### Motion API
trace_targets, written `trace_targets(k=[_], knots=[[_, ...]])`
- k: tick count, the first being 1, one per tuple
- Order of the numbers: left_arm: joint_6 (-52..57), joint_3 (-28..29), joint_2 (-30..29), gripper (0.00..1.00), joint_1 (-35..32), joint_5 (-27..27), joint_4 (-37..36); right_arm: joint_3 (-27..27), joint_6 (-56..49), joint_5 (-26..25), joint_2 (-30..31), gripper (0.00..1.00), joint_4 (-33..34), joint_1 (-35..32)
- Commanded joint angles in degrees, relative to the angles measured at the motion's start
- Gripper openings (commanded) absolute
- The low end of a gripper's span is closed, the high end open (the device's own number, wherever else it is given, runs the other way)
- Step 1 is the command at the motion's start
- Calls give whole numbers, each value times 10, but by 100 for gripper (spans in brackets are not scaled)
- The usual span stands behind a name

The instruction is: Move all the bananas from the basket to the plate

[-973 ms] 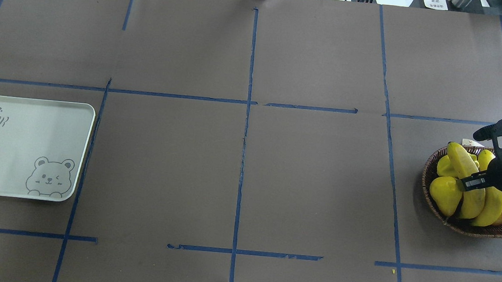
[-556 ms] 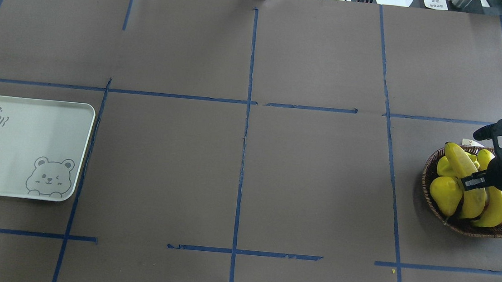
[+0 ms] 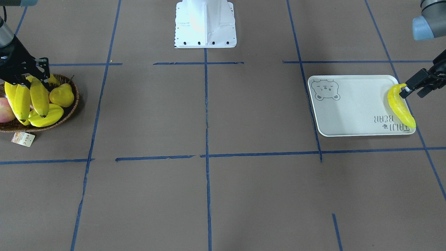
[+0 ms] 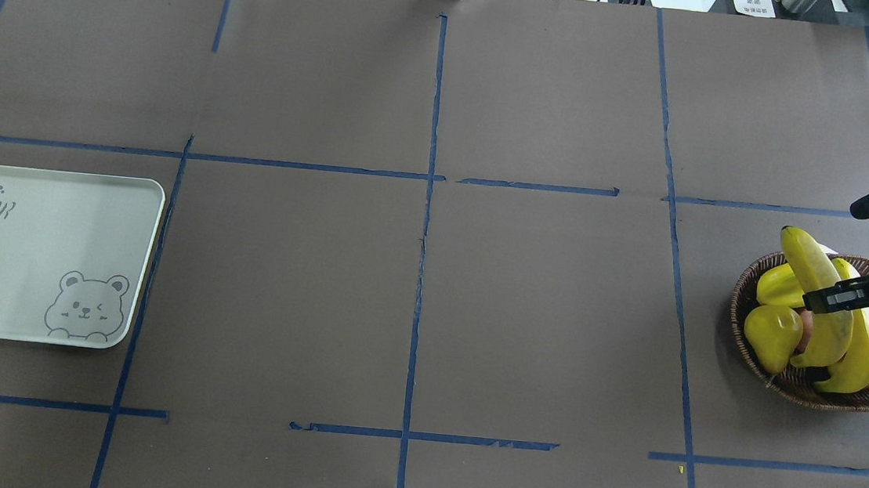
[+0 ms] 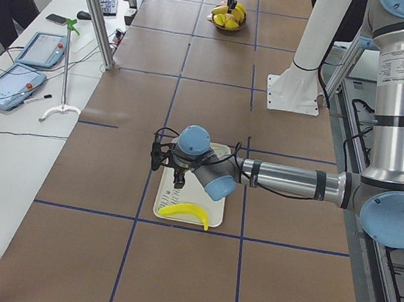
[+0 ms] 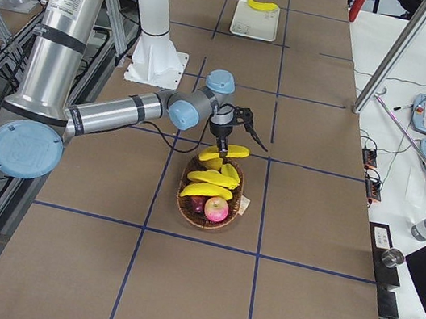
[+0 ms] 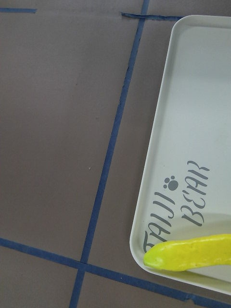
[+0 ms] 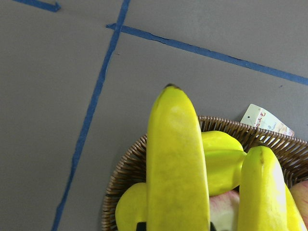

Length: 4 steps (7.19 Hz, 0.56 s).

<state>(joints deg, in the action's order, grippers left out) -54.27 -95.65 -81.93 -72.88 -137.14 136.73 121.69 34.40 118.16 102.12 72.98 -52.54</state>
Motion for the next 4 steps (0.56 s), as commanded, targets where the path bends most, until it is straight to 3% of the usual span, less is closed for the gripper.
trace_targets(k=[1, 2, 4], knots=[[-14, -2, -2, 100, 0, -4, 53, 18, 1, 37, -49, 5, 43, -12], [-46, -2, -5, 100, 8, -15, 81, 12, 8, 46, -77, 6, 49, -9], [-106, -2, -68, 100, 34, -34, 100, -10, 102, 51, -132, 7, 25, 36]])
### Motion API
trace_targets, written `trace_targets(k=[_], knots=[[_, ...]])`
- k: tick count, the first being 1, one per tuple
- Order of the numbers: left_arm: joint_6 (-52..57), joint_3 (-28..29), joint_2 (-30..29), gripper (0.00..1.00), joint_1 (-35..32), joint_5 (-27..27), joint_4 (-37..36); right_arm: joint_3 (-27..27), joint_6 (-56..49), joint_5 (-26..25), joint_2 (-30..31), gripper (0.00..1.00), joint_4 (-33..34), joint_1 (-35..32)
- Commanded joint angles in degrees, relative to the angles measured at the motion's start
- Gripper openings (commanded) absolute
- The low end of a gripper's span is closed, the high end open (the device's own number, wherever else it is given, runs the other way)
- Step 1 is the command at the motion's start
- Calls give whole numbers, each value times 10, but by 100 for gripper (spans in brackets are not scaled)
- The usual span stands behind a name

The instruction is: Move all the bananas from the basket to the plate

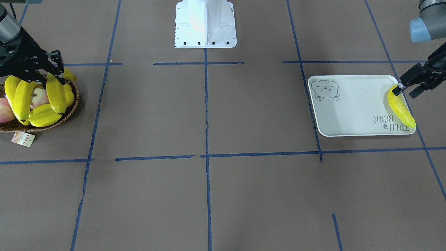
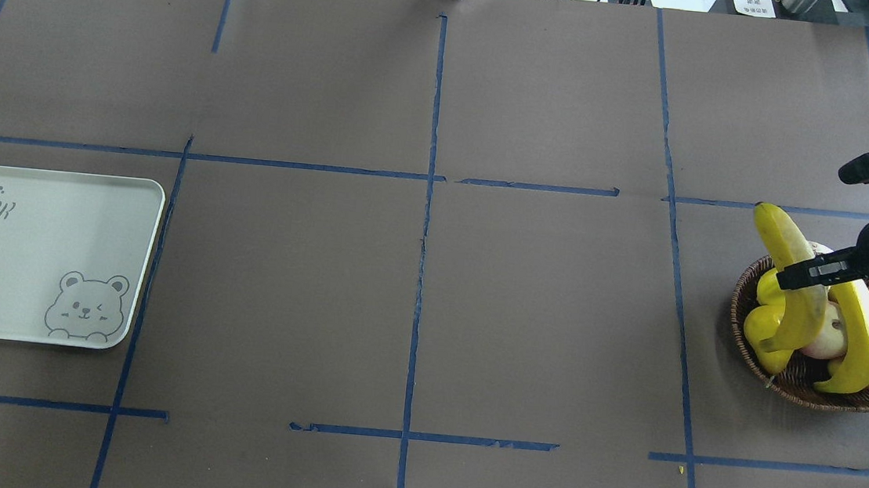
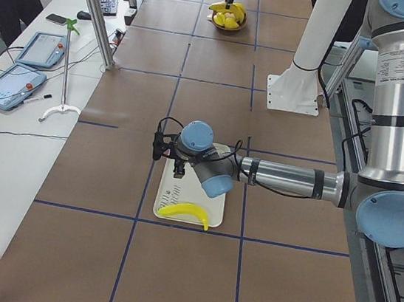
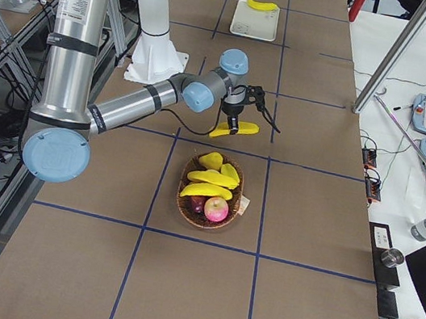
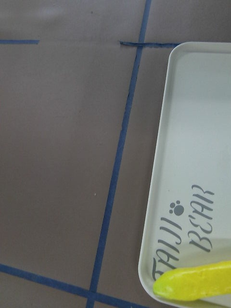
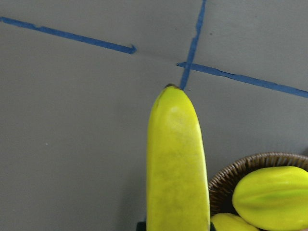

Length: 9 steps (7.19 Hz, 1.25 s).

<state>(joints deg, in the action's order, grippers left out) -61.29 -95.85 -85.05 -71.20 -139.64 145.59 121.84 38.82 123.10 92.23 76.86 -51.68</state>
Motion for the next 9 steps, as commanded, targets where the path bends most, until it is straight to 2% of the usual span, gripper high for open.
trace_targets(k=[1, 2, 3, 5, 6, 8, 9], knots=[[-68, 0, -67, 100, 45, -7, 31, -20, 139, 1, -61, 7, -58, 52], [-138, -3, -98, 100, 60, -7, 43, -32, 221, -7, -84, 7, -111, 80], [-182, -8, -118, 100, 89, 0, 43, -52, 260, -25, -121, 7, -130, 104], [-268, -7, -191, 100, 133, 2, 43, -71, 312, -75, -184, 5, -133, 153], [-322, -8, -231, 100, 138, 24, 41, -74, 343, -86, -219, 5, -132, 174], [-370, -25, -267, 99, 233, 136, 35, -87, 381, -151, -266, 5, -132, 218], [-389, -21, -287, 99, 266, 171, 32, -96, 382, -158, -283, 5, -132, 227]])
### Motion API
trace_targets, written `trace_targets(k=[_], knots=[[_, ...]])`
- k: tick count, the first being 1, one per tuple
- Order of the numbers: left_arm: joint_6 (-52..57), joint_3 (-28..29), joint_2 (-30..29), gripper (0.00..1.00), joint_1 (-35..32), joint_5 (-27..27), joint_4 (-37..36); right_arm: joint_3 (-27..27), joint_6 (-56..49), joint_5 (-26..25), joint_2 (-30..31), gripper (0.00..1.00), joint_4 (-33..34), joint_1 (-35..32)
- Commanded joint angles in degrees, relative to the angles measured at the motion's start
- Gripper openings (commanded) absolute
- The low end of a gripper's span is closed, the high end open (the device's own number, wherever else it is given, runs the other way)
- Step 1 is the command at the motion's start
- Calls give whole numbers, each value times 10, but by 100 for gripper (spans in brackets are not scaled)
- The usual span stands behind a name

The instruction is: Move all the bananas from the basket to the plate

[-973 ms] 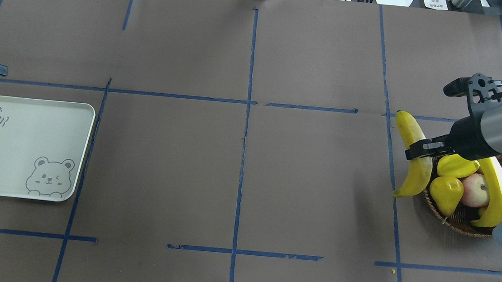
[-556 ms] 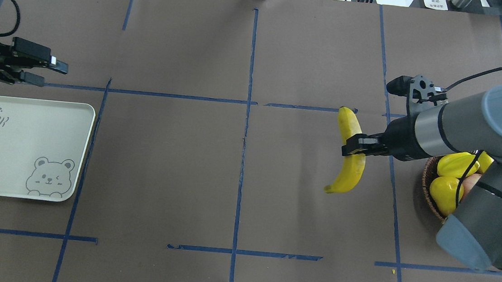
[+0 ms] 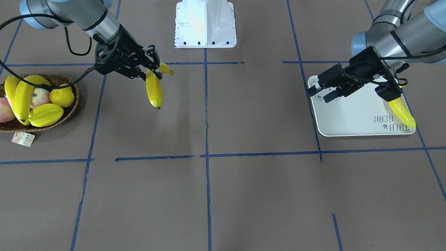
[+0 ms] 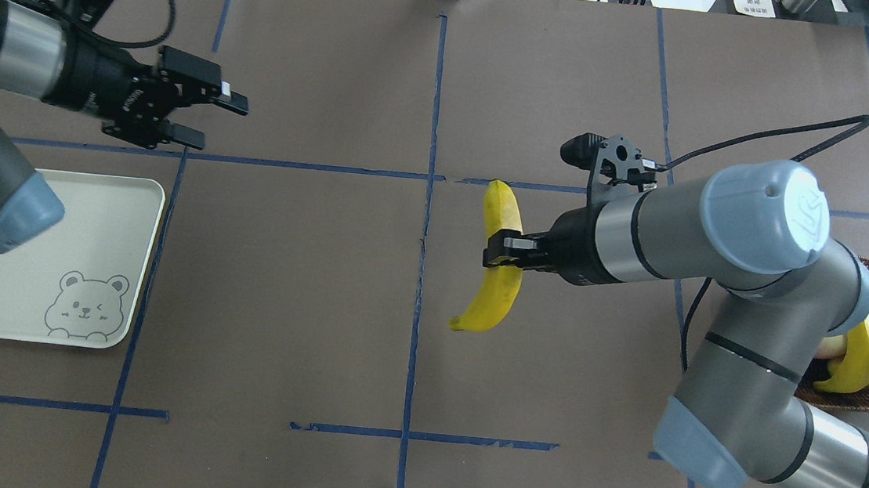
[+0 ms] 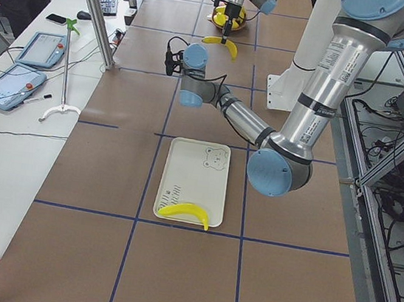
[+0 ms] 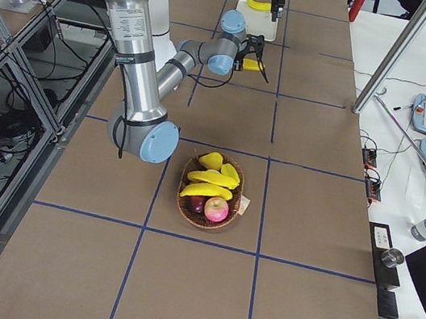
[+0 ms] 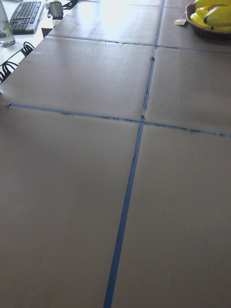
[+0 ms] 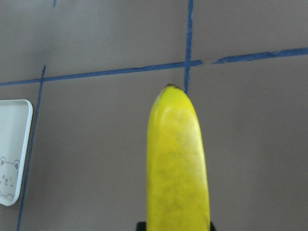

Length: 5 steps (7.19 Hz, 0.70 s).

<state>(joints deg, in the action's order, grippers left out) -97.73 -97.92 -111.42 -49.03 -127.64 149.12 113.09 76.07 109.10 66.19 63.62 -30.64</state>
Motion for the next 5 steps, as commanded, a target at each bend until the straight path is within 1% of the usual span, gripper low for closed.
trace_targets(k=[1, 2, 4, 5], knots=[[-32, -3, -40, 99, 66, 76, -7, -36, 13, -46, -54, 6, 0, 36], [-60, 3, -55, 99, 80, 92, -12, -52, 24, -75, -79, 6, 0, 51], [-62, 4, -62, 99, 128, 132, -12, -52, 26, -76, -90, 8, 2, 54], [-62, 9, -74, 99, 153, 156, -12, -52, 26, -76, -91, 9, 1, 57]])
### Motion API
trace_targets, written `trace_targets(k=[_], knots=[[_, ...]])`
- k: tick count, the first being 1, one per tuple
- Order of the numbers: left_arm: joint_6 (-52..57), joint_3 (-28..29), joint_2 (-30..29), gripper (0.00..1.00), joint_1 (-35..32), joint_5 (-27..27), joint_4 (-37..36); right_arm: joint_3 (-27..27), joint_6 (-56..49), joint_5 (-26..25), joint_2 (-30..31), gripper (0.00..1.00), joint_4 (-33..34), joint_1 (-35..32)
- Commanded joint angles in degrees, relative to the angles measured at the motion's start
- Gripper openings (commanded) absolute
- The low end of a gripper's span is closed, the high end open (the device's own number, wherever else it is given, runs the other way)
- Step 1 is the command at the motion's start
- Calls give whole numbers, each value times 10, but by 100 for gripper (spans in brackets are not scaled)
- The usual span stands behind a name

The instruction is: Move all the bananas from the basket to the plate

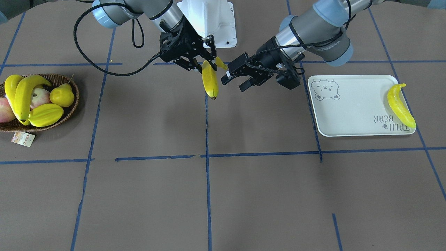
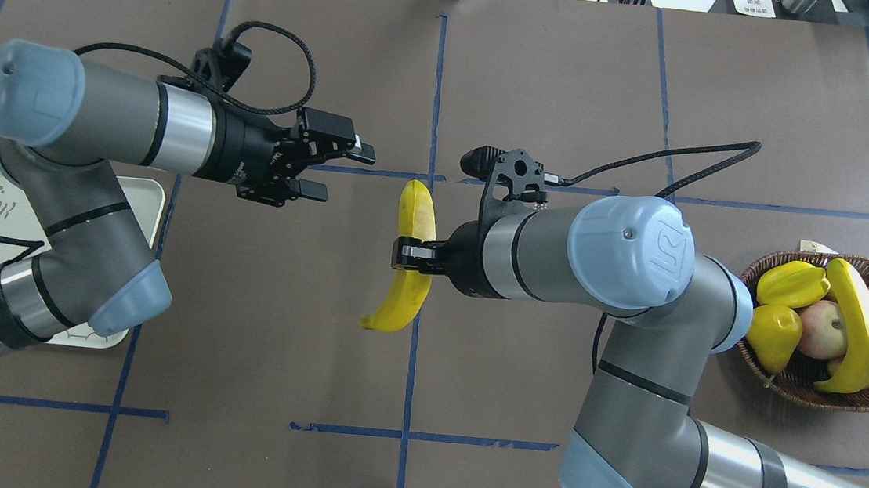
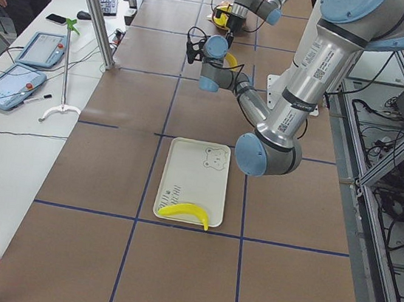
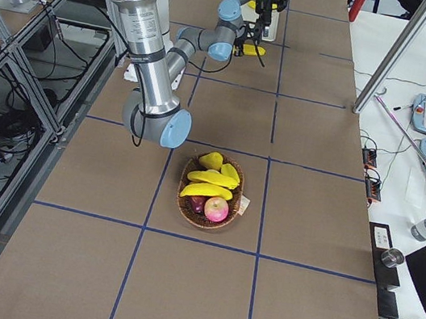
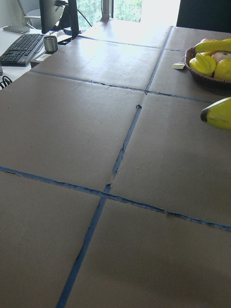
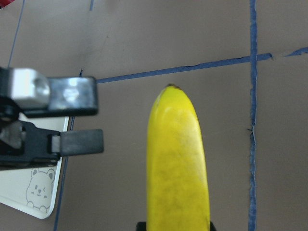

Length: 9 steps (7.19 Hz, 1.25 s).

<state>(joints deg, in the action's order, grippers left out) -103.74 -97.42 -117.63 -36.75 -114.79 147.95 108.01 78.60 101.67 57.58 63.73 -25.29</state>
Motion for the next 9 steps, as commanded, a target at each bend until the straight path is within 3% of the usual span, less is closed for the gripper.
trace_targets(k=[1, 2, 6, 7, 8, 9], knots=[[-1, 3, -12, 99, 40, 37, 0, -1, 2, -2, -5, 9, 0, 5], [-3, 4, -17, 95, 49, 38, -1, 0, 2, -2, -5, 9, 0, 7], [-3, 3, -18, 63, 50, 38, -1, 5, 4, -1, -5, 11, -1, 13], [-3, 3, -17, 49, 50, 38, -1, 5, 4, -1, -5, 12, -1, 13], [-3, -2, -15, 10, 48, 39, -9, 6, -2, -1, -5, 20, -1, 13], [-2, -8, -11, 0, 47, 39, -26, 9, -1, -1, -5, 63, -1, 13]])
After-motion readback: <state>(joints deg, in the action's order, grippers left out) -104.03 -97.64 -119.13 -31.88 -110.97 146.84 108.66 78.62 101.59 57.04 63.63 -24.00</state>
